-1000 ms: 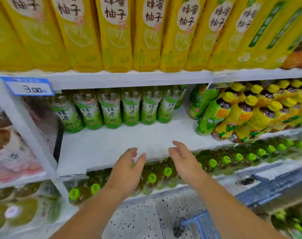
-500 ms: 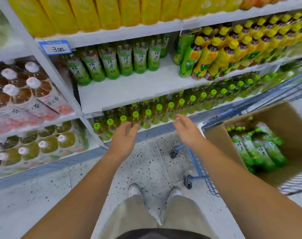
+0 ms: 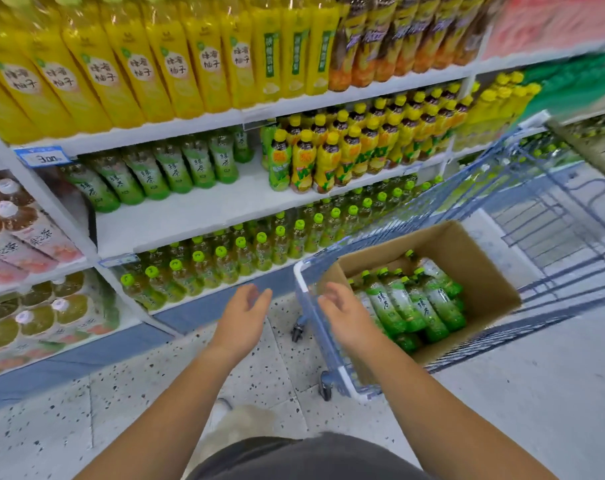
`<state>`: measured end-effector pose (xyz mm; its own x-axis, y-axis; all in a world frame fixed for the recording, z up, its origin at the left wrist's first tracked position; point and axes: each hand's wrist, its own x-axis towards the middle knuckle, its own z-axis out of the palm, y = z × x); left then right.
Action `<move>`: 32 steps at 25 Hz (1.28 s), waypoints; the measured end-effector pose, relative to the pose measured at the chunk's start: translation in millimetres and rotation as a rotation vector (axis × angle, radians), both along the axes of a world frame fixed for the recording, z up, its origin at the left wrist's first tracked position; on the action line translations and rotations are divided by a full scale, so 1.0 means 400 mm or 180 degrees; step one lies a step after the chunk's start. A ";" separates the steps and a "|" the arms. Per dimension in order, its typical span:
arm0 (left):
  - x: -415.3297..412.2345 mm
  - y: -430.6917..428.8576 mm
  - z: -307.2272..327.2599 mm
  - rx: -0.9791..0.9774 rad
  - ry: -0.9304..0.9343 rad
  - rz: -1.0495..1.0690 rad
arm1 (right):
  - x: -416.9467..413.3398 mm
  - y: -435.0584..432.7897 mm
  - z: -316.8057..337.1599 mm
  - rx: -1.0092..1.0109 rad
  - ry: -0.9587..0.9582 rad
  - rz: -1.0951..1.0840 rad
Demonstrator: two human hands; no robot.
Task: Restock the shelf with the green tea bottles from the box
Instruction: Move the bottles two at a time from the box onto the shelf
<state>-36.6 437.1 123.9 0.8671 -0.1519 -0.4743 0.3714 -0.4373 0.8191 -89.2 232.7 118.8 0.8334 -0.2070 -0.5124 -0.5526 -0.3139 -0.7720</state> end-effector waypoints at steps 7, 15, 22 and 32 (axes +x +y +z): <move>-0.072 -0.290 0.003 -0.0226 0.0153 -0.0152 | -0.094 -0.296 0.034 -0.0165 0.0166 -0.0135; -0.044 -0.556 -0.093 -0.0310 0.0699 -0.0901 | -0.136 -0.499 -0.007 -0.0229 0.0557 -0.0923; 0.003 -0.759 -0.226 0.0044 0.0959 -0.1263 | -0.130 -0.710 -0.118 -0.0583 0.0950 -0.0872; -0.065 -1.059 -0.537 0.0165 0.1324 -0.0319 | -0.076 -1.039 -0.498 -0.0980 0.1428 -0.0151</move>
